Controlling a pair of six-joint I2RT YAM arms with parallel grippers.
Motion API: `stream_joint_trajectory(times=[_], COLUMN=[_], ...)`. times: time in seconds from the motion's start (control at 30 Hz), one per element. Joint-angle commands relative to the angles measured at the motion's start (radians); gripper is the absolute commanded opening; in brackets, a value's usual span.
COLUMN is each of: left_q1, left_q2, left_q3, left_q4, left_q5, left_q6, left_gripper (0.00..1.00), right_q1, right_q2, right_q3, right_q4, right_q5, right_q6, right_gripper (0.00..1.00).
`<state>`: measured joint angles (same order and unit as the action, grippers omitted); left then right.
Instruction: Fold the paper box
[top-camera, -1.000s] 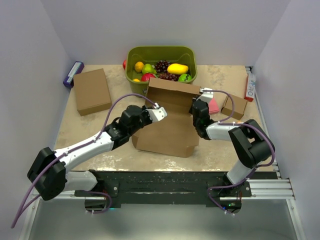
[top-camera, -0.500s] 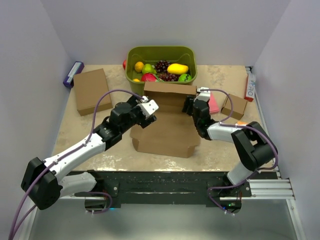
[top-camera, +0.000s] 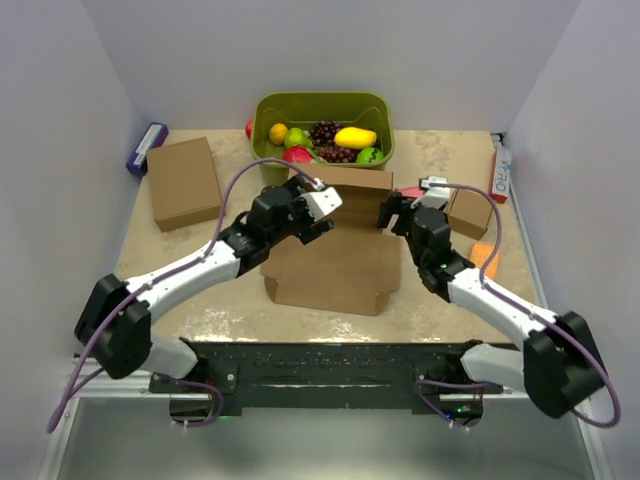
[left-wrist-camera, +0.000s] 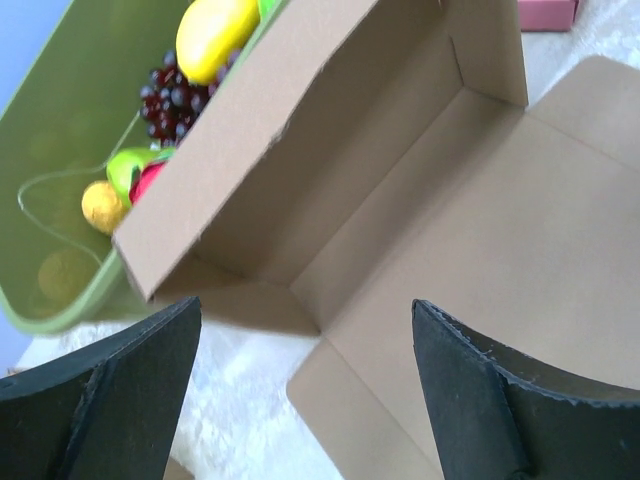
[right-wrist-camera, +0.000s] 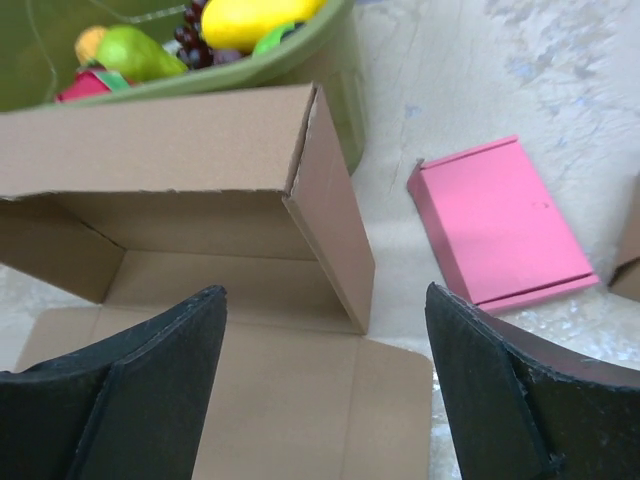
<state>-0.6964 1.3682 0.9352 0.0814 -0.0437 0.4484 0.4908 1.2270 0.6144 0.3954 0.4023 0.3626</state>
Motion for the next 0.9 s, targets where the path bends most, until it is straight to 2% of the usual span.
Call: stream_joint_trajectory(times=[0.0, 0.17, 0.37, 0.47, 0.5, 0.63, 0.7, 0.8, 0.87], left_q1=[-0.034, -0.041, -0.043, -0.043, -0.043, -0.045, -0.048, -0.049, -0.049], left_q2=[0.107, 0.274, 0.393, 0.423, 0.430, 0.447, 0.442, 0.421, 0.410], left_q3=[0.122, 0.244, 0.330, 0.349, 0.355, 0.350, 0.338, 0.314, 0.309], left_q4=[0.057, 0.050, 0.083, 0.101, 0.103, 0.130, 0.146, 0.167, 0.173], left_q5=[-0.035, -0.053, -0.105, -0.125, -0.131, -0.171, -0.191, -0.190, -0.186], left_q6=[0.064, 0.137, 0.190, 0.204, 0.208, 0.239, 0.246, 0.245, 0.243], left_gripper=[0.90, 0.91, 0.92, 0.83, 0.72, 0.58, 0.43, 0.30, 0.26], right_q1=[-0.030, -0.130, -0.144, -0.146, -0.144, -0.146, -0.144, -0.146, -0.146], right_q2=[-0.127, -0.259, -0.362, -0.385, -0.389, -0.388, -0.386, -0.385, -0.382], right_q3=[0.005, 0.018, 0.018, 0.018, 0.018, 0.024, 0.028, 0.031, 0.041], right_q4=[-0.151, -0.250, -0.311, -0.322, -0.322, -0.320, -0.322, -0.325, -0.331], right_q5=[0.026, -0.062, -0.102, -0.111, -0.115, -0.141, -0.143, -0.146, -0.154], right_q6=[0.018, 0.041, 0.026, 0.025, 0.029, 0.038, 0.038, 0.042, 0.050], right_gripper=[0.84, 0.84, 0.85, 0.86, 0.85, 0.85, 0.85, 0.85, 0.85])
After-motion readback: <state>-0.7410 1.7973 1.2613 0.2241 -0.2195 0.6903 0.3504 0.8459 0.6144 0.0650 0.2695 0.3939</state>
